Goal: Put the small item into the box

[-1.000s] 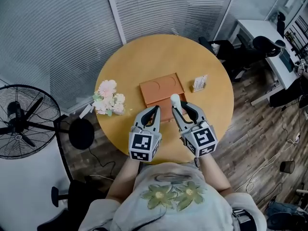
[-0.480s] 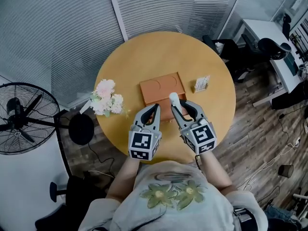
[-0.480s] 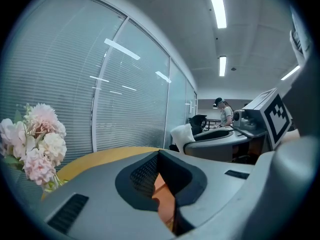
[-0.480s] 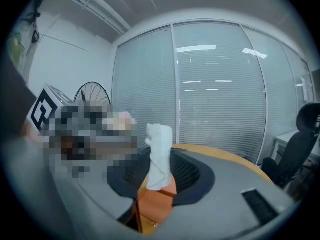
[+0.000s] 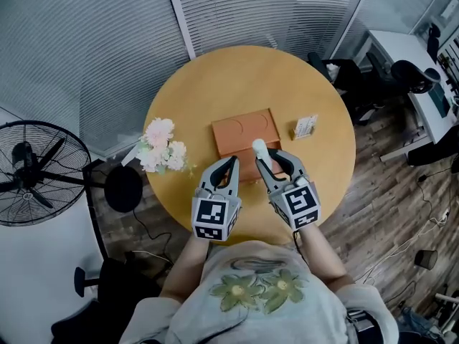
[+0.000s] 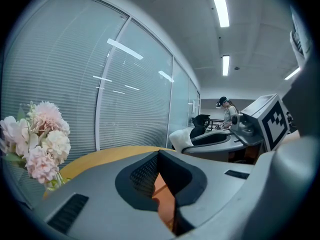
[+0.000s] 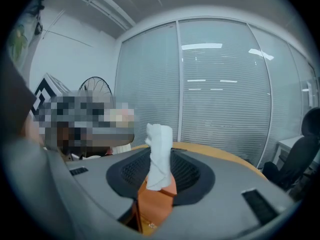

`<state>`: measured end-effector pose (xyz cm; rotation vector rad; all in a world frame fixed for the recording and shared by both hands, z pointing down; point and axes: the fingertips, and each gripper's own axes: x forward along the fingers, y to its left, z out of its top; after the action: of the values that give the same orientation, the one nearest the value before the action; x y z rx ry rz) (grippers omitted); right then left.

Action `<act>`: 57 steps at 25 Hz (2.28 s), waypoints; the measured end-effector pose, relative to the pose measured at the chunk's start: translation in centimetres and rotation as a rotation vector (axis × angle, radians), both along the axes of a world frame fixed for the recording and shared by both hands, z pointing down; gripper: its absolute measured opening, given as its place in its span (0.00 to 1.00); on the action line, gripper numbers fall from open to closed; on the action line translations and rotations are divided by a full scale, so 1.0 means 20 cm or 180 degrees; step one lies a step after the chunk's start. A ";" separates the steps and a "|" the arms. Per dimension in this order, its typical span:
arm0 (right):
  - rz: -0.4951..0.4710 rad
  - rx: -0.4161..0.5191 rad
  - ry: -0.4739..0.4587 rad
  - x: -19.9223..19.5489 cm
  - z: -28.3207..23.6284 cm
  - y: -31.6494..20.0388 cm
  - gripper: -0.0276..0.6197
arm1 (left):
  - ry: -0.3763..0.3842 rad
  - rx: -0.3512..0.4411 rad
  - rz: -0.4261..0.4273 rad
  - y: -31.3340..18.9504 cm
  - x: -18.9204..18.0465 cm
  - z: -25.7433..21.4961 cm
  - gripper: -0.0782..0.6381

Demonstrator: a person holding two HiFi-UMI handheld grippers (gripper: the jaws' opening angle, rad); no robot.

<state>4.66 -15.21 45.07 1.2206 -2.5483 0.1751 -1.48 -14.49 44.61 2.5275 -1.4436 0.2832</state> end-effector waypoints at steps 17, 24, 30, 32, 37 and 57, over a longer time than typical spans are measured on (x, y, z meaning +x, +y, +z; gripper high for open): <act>-0.0148 -0.0096 0.0170 -0.03 0.13 -0.03 0.24 | -0.0021 -0.0087 -0.0081 -0.03 -0.04 0.06 0.11; -0.0221 -0.0186 0.0266 -0.05 0.20 -0.03 0.24 | -0.0033 -0.0111 -0.0112 -0.04 -0.05 0.08 0.11; -0.0239 -0.0271 0.0286 -0.05 0.26 -0.06 0.24 | -0.0055 -0.0141 -0.0133 -0.04 -0.07 0.10 0.11; -0.0250 -0.0291 0.0299 -0.05 0.28 -0.06 0.24 | -0.0060 -0.0155 -0.0141 -0.04 -0.07 0.11 0.11; -0.0271 -0.0330 0.0387 -0.05 0.34 -0.07 0.24 | -0.0079 -0.0186 -0.0144 -0.03 -0.07 0.13 0.11; -0.0365 -0.0585 0.0635 -0.05 0.61 -0.11 0.24 | -0.0120 -0.0241 -0.0137 -0.05 -0.08 0.18 0.11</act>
<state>3.64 -17.34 57.22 0.9699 -2.3631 0.2427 -3.17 -15.56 48.19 2.4406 -1.4701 0.3728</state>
